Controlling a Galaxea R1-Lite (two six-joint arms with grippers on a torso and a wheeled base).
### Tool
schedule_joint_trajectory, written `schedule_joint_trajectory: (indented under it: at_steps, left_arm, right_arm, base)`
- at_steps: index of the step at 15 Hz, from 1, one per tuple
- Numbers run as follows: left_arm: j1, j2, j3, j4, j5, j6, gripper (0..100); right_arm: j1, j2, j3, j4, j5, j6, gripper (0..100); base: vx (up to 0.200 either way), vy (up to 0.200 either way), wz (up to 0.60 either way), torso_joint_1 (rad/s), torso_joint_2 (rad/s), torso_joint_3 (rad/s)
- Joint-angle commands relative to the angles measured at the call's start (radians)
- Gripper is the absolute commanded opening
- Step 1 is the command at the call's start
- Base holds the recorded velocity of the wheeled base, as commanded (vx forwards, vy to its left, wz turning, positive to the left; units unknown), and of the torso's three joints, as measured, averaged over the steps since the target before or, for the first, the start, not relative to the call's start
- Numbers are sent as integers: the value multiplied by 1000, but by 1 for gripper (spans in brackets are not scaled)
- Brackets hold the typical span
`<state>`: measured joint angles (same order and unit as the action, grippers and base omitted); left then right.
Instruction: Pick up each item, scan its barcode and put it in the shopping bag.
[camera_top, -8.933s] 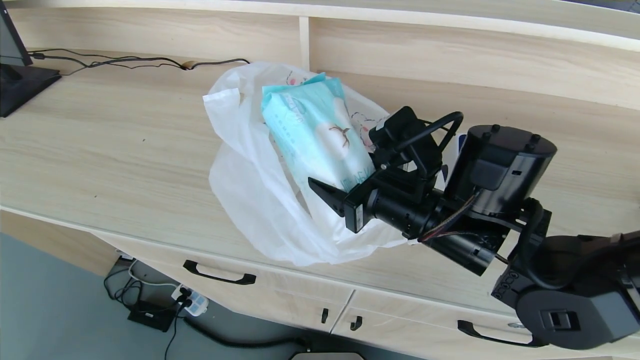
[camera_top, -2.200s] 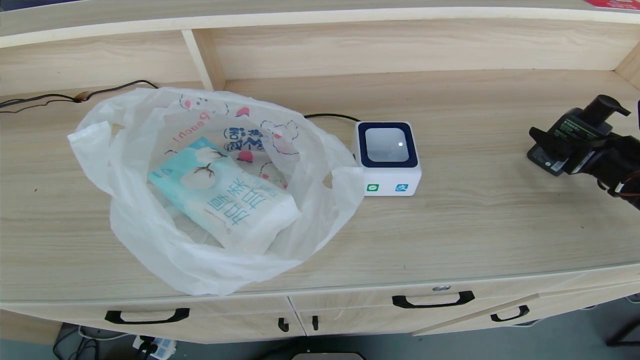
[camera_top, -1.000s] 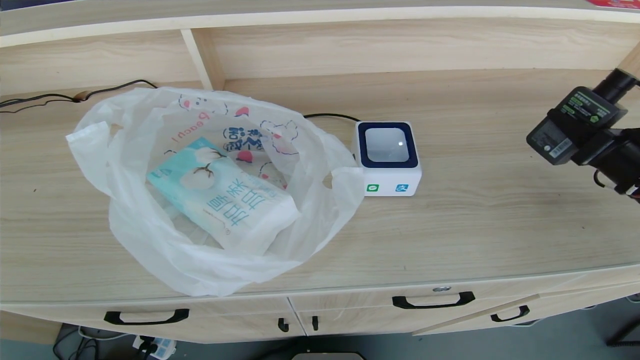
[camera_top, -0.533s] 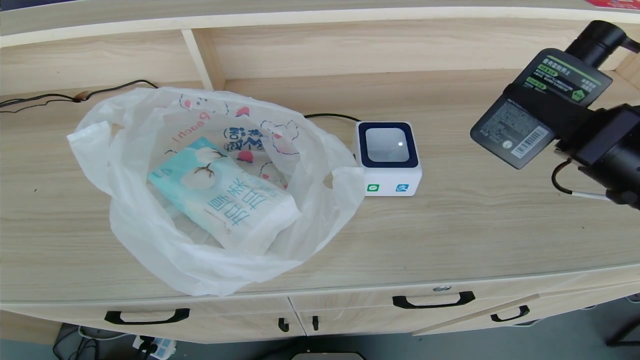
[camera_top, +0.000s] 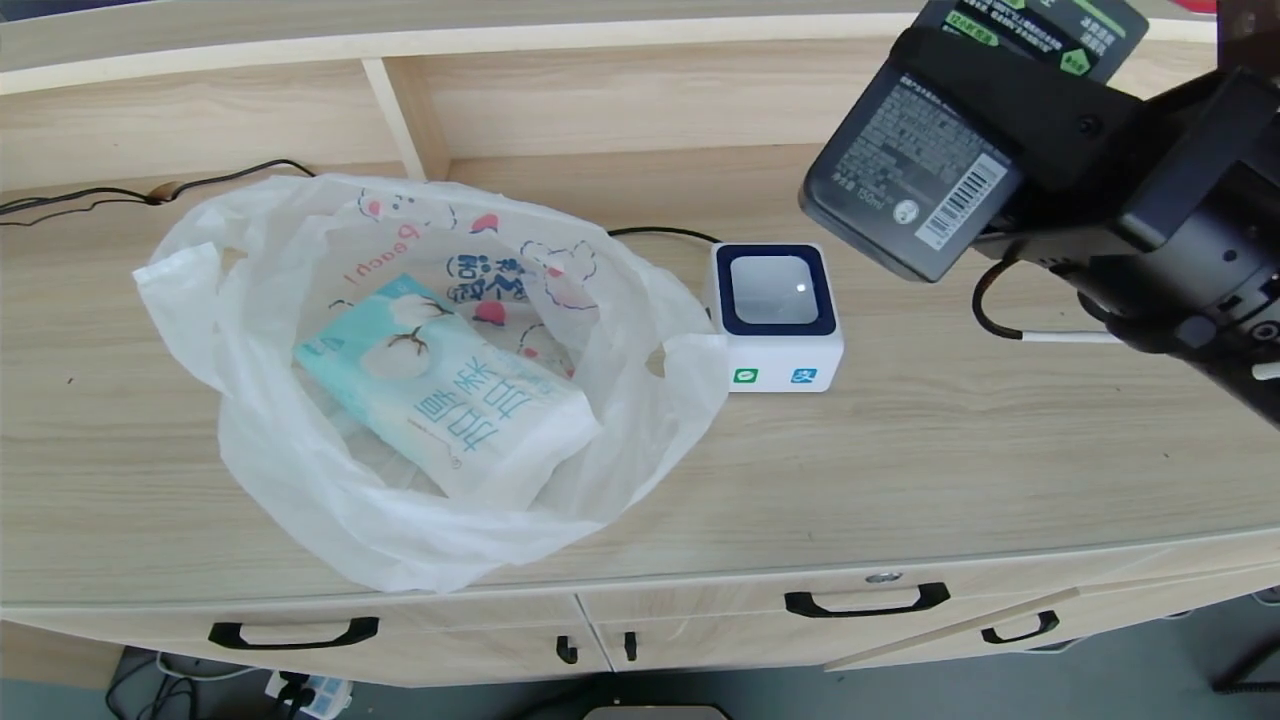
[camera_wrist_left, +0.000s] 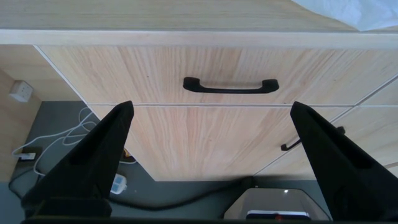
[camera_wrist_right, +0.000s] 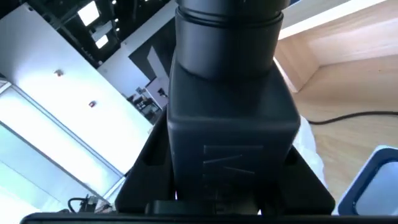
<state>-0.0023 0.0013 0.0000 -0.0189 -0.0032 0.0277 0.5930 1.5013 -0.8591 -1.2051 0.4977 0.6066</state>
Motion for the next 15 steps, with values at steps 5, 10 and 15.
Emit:
schedule_joint_trajectory:
  at_steps: [5, 10, 15]
  left_arm:
    - [-1, 0, 0, 1, 0, 0, 100]
    - [-1, 0, 0, 1, 0, 1, 100]
    - [1, 0, 0, -1, 0, 0, 100]
  right_arm:
    - [126, -115, 52, 2, 18, -4, 0]
    - [265, -111, 77, 18, 41, -103, 0]
    - [280, -107, 80, 18, 39, -105, 0]
  base:
    - [0, 0, 0, 0, 0, 0]
    - [0, 0, 0, 0, 0, 0]
    - [0, 0, 0, 0, 0, 0]
